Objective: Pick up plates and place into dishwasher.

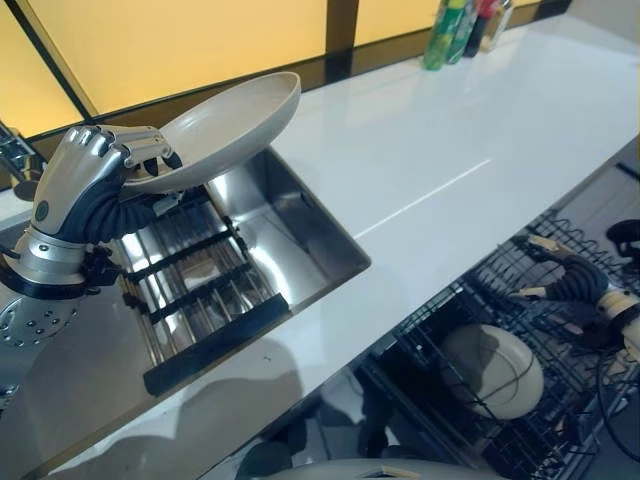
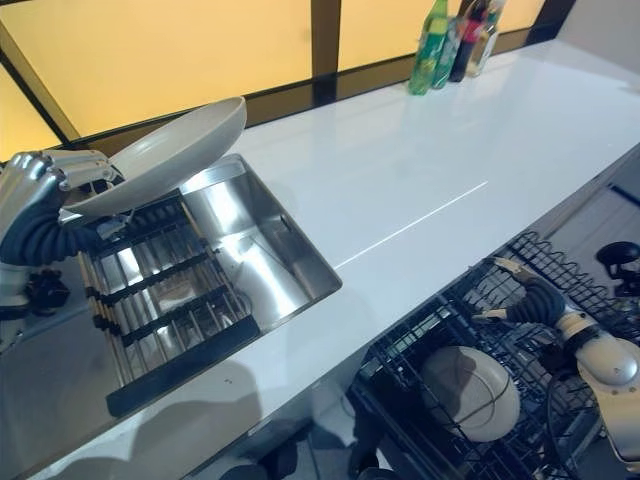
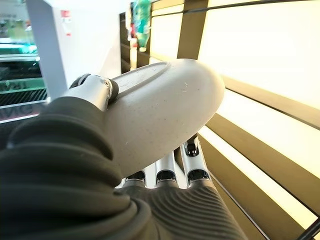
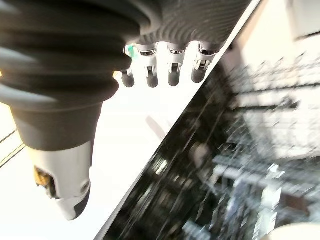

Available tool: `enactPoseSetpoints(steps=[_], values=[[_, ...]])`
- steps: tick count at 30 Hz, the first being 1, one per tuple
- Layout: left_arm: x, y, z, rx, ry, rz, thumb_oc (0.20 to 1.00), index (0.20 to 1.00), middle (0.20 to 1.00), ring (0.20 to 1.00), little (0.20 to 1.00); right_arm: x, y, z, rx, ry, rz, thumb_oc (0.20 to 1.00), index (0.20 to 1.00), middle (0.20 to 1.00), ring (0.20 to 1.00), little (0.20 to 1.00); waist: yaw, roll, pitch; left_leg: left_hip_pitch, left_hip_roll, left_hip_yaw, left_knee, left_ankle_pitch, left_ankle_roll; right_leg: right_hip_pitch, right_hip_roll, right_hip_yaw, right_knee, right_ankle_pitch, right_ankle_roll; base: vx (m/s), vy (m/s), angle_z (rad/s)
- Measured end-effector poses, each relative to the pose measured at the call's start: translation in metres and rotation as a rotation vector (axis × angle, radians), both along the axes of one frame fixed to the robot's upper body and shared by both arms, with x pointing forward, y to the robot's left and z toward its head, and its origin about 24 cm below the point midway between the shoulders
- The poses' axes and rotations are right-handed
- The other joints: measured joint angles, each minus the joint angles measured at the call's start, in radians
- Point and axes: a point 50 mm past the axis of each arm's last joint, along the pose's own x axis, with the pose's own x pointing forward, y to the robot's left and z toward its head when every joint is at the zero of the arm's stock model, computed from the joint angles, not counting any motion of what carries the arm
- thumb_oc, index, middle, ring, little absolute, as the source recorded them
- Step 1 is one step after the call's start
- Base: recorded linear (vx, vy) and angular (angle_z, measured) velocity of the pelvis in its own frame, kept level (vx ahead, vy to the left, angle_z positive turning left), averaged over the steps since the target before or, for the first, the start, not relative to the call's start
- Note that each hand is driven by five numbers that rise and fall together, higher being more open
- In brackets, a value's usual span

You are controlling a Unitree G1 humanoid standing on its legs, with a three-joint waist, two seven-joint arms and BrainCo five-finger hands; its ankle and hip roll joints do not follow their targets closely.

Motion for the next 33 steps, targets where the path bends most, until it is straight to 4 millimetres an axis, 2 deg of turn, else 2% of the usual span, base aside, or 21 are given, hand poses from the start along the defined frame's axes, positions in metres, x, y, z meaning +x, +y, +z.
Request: enactPoseSetpoints(steps=[5,7,10,13,17,20,22,27,33], values=[[-0.001,0.001,-0.005,-0.018,0.031,-0.011,0.200,0.200,0.200,0.200,0.200,-0.030,-0.029,-0.015,-0.021,0.115,-0.138,1.000,1.000,1.000,1.000,1.000,-0.013,0.017,-0.015,0.006,0.000,0.016,0.000,-0.001,0.002,-0.003,0.000,0.016,0.001,0.000,0.001,-0.01,-0.016,-0.10],[-0.003,0.001,-0.008,-0.016,0.043,-0.017,0.200,0.200,0.200,0.200,0.200,-0.039,-0.037,-0.015,-0.034,0.126,-0.170,1.000,1.000,1.000,1.000,1.000,-0.032,0.027,-0.019,0.019,0.003,0.031,-0.008,-0.001,0.001,-0.002,0.002,0.031,0.001,0.000,0.001,0.00,0.009,-0.19],[-0.004,0.001,-0.011,-0.021,0.059,-0.025,0.200,0.200,0.200,0.200,0.200,-0.046,-0.044,-0.007,-0.070,0.067,-0.207,1.000,1.000,1.000,1.000,1.000,-0.050,0.039,-0.028,0.025,0.005,0.045,-0.015,-0.010,0.006,-0.001,0.003,0.044,0.001,0.000,0.001,0.00,0.016,-0.15],[-0.004,0.002,-0.010,-0.040,0.064,-0.027,0.200,0.200,0.200,0.200,0.200,-0.043,-0.045,0.008,-0.117,-0.105,-0.236,1.000,1.000,1.000,1.000,1.000,-0.068,0.043,-0.032,0.039,0.007,0.061,-0.021,-0.012,0.006,0.000,0.005,0.060,0.001,0.000,0.001,0.01,0.046,-0.17],[-0.003,0.002,-0.009,-0.050,0.075,-0.030,0.200,0.200,0.200,0.200,0.200,-0.026,-0.021,0.046,-0.129,-0.450,-0.147,1.000,1.000,1.000,1.000,1.000,-0.077,0.046,-0.034,0.047,0.007,0.067,-0.025,-0.013,0.007,-0.002,0.005,0.067,0.001,0.001,0.002,0.04,0.101,-0.08],[-0.001,-0.002,-0.011,-0.077,0.102,-0.056,0.200,0.200,0.200,0.200,0.200,-0.013,0.007,0.077,-0.109,-0.686,-0.009,1.000,1.000,1.000,1.000,1.000,-0.062,0.049,-0.040,0.051,0.004,0.068,-0.025,-0.013,0.007,-0.003,0.003,0.067,0.002,0.001,0.003,0.07,0.109,0.01],[0.003,-0.006,-0.010,-0.080,0.111,-0.081,0.200,0.200,0.200,0.200,0.200,-0.008,0.019,0.089,-0.095,-0.778,0.053,1.000,1.000,1.000,1.000,1.000,-0.046,0.050,-0.047,0.051,0.001,0.066,-0.025,-0.011,0.005,-0.003,0.000,0.064,0.002,-0.001,0.005,0.07,0.108,0.03],[0.011,-0.020,-0.008,-0.107,0.145,-0.169,0.200,0.200,0.200,0.200,0.200,0.006,0.044,0.102,-0.041,-0.897,0.177,1.000,1.000,1.000,1.000,1.000,-0.005,0.051,-0.051,0.039,-0.007,0.050,-0.007,-0.016,0.013,-0.004,-0.006,0.049,0.024,-0.012,0.010,0.05,0.130,0.11],[0.021,-0.043,-0.010,-0.137,0.263,-0.321,0.200,0.200,0.200,0.200,0.200,0.023,0.078,0.102,0.049,-0.872,0.372,1.000,1.000,1.000,1.000,1.000,0.020,0.053,-0.050,-0.019,-0.035,0.014,0.067,-0.042,0.034,-0.087,-0.043,0.036,0.202,-0.074,0.023,0.01,0.120,0.15]])
